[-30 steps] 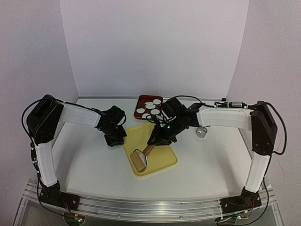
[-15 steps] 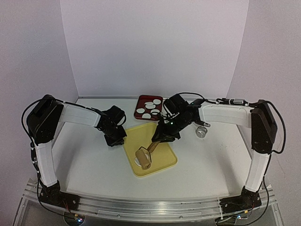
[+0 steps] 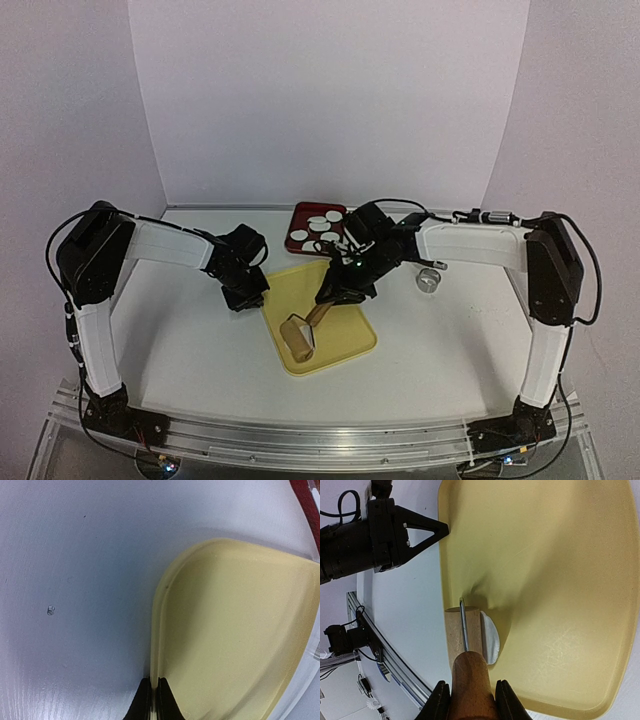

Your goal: Roll out the dumpling wrappers from the dough

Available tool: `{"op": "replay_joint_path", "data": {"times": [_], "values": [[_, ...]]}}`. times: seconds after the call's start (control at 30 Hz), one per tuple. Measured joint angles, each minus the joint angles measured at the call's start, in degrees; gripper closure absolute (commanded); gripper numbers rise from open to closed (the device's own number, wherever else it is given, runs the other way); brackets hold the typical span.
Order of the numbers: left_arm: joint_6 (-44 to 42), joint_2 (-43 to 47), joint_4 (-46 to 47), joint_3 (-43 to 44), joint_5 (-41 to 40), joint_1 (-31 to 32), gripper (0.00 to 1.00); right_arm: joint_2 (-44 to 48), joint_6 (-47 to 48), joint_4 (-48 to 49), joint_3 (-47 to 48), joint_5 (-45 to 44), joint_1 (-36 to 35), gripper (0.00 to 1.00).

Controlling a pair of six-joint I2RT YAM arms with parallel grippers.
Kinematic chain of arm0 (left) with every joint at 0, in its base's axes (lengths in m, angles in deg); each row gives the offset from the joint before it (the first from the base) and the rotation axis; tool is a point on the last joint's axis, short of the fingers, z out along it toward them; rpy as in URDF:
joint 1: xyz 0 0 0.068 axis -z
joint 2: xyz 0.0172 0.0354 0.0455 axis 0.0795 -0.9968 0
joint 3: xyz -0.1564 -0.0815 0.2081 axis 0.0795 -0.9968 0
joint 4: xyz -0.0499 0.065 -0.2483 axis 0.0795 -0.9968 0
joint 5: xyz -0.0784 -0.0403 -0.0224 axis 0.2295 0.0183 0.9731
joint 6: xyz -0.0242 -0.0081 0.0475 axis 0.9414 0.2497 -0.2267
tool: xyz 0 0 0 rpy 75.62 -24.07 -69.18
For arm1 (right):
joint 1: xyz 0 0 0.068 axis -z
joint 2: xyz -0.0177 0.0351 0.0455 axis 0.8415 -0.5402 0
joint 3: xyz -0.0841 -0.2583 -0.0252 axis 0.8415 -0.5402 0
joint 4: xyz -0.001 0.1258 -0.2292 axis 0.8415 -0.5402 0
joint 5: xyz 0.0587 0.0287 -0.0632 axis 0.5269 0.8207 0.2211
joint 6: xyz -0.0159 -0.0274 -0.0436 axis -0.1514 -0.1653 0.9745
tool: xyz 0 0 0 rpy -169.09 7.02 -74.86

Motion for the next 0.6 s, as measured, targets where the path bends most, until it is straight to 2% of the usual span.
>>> {"op": "replay_joint_path", "data": {"times": [0.3, 0.6], "values": [[0.0, 0.6, 1.9, -1.5, 0.7, -0.4, 1.0, 3.9, -1.0, 2.0, -4.9, -2.0, 1.3, 1.0], [0.0, 0.7, 2.3, -1.8, 1.1, -0.5, 1.0, 0.7, 0.1, -1.3, -0.3, -1.6, 0.7, 1.0]]}}
